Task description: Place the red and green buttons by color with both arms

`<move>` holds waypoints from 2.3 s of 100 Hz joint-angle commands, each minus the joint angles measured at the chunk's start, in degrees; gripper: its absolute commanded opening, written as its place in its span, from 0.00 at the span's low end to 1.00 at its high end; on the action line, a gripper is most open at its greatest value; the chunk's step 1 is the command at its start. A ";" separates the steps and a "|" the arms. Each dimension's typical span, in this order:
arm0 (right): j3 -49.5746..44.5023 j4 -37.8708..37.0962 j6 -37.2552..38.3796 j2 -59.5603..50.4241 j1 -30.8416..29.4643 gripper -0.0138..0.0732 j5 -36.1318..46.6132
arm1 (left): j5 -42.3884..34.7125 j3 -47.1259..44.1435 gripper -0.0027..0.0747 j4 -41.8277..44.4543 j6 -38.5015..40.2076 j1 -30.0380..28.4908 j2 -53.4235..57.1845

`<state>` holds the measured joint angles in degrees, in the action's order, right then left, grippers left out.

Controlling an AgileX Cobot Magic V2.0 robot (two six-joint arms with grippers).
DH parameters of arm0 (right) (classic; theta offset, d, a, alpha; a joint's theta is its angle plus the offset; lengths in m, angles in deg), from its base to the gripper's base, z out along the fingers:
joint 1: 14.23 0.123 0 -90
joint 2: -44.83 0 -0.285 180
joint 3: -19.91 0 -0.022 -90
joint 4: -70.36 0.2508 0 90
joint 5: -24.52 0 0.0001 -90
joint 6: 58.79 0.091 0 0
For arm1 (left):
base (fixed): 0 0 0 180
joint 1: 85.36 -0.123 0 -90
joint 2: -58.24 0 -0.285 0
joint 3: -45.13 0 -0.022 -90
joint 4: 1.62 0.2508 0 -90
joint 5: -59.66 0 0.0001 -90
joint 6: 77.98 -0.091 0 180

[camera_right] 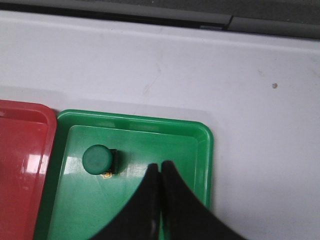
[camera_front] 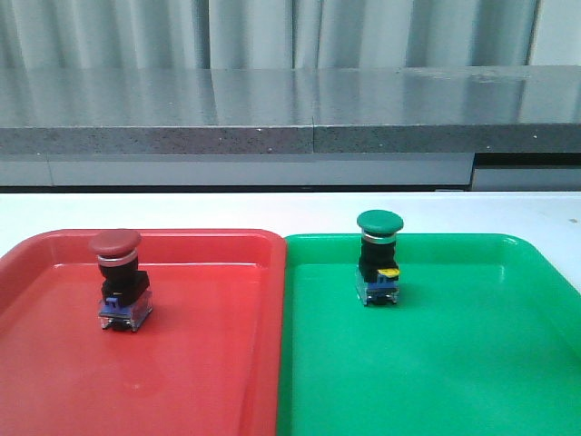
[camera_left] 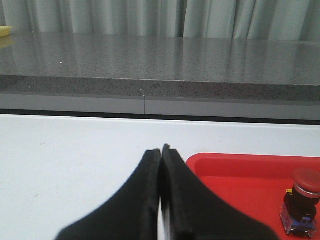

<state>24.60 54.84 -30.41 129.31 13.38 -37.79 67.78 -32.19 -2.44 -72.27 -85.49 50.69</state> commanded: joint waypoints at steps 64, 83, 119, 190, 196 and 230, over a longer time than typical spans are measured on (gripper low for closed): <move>-21.09 -2.09 1.51 -24.42 -12.07 0.09 11.13 | -4.50 -0.70 0.01 -0.47 0.07 -0.12 1.90; -28.40 -3.58 1.40 -32.93 -12.93 0.08 21.44 | -4.50 -0.70 0.01 -0.47 0.07 -0.12 1.90; -42.04 10.50 -16.86 -47.12 -22.50 0.08 40.39 | -4.50 -0.70 0.01 -0.47 0.07 -0.12 1.90; -74.87 10.42 -27.06 -78.61 -26.19 0.08 65.16 | -4.50 -0.70 0.01 -0.47 0.07 -0.12 1.90; -77.38 11.63 -27.01 -78.14 -26.19 0.08 67.74 | -4.41 -0.70 0.01 -0.47 0.07 -0.12 1.80; -82.45 13.28 -25.06 -78.27 -26.25 0.08 67.18 | -4.41 -0.70 0.01 -0.47 0.07 -0.12 1.80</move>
<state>-58.85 69.10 -55.74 52.00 -12.47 28.22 67.89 -32.19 -2.44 -72.27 -85.49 50.69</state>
